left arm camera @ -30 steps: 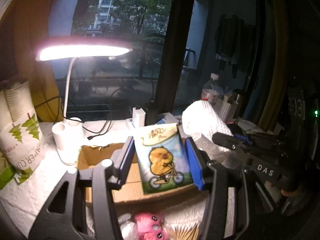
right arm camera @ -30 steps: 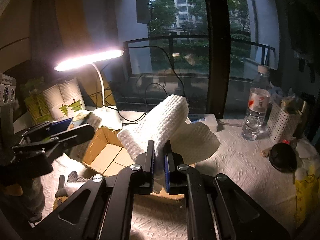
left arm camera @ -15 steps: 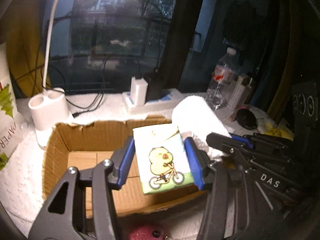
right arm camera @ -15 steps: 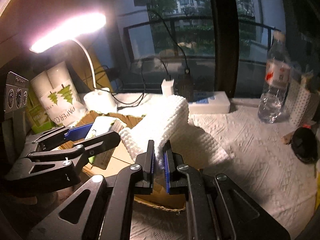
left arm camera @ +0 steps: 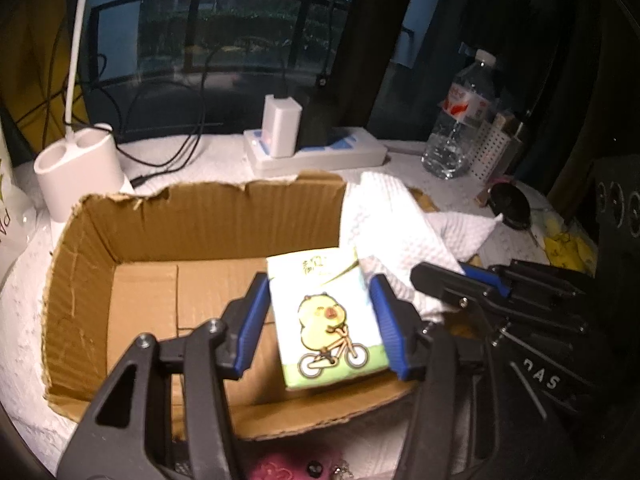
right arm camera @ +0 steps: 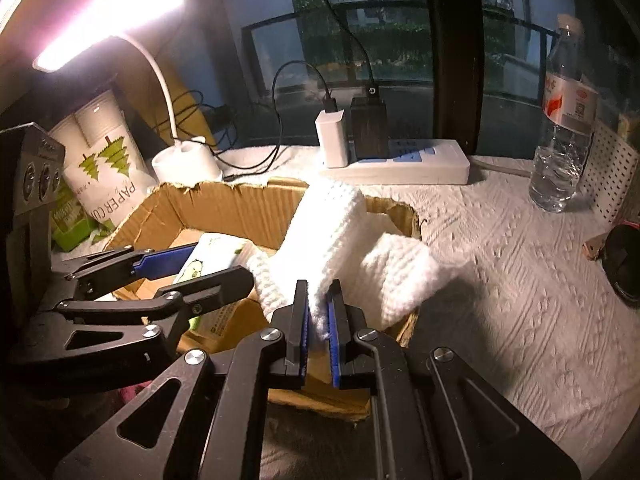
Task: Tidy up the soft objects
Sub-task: 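Lift and carry the tissue pack and towel over the cardboard box with both tools, then lower the tissue pack and towel into the box and open both tools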
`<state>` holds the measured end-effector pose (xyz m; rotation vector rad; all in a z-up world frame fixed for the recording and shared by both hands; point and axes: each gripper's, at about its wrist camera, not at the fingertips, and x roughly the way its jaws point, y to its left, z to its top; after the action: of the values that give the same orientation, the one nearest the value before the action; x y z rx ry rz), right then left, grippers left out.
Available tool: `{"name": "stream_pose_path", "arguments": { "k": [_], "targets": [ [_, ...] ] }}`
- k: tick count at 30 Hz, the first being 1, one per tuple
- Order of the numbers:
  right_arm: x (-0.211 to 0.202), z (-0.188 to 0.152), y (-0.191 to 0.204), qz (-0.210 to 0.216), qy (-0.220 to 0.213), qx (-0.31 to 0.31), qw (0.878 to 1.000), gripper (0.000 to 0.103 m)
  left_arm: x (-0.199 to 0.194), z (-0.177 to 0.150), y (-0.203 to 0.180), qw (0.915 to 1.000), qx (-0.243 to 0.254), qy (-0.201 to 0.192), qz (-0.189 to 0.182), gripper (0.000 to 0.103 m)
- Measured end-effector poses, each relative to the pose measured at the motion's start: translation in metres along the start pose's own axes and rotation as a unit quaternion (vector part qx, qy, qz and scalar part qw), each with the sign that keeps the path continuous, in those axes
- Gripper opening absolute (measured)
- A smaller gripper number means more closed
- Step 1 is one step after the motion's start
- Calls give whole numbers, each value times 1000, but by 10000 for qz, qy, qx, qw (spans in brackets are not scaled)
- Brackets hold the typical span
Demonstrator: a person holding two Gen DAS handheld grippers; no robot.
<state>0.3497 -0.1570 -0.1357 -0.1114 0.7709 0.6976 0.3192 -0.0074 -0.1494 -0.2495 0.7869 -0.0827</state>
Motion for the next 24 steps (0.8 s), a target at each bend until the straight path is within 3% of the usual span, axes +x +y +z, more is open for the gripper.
{"name": "stream_pose_path", "arguments": {
  "k": [4, 10, 19, 24],
  "targets": [
    [-6, -2, -3, -81, -4, 49, 10000, 10, 3, 0, -2, 9999, -21, 113, -95, 53],
    [-21, -3, -6, -229, -121, 118, 9996, 32, 6, -2, -7, 9995, -39, 267, -161, 54],
    [-32, -6, -13, -356, -209, 188, 9990, 33, 11, -4, -18, 9984, 97, 512, -212, 55],
    [-37, -6, -13, -375, -249, 202, 9988, 33, -2, -1, -19, 9990, 81, 363, -257, 57]
  ]
}}
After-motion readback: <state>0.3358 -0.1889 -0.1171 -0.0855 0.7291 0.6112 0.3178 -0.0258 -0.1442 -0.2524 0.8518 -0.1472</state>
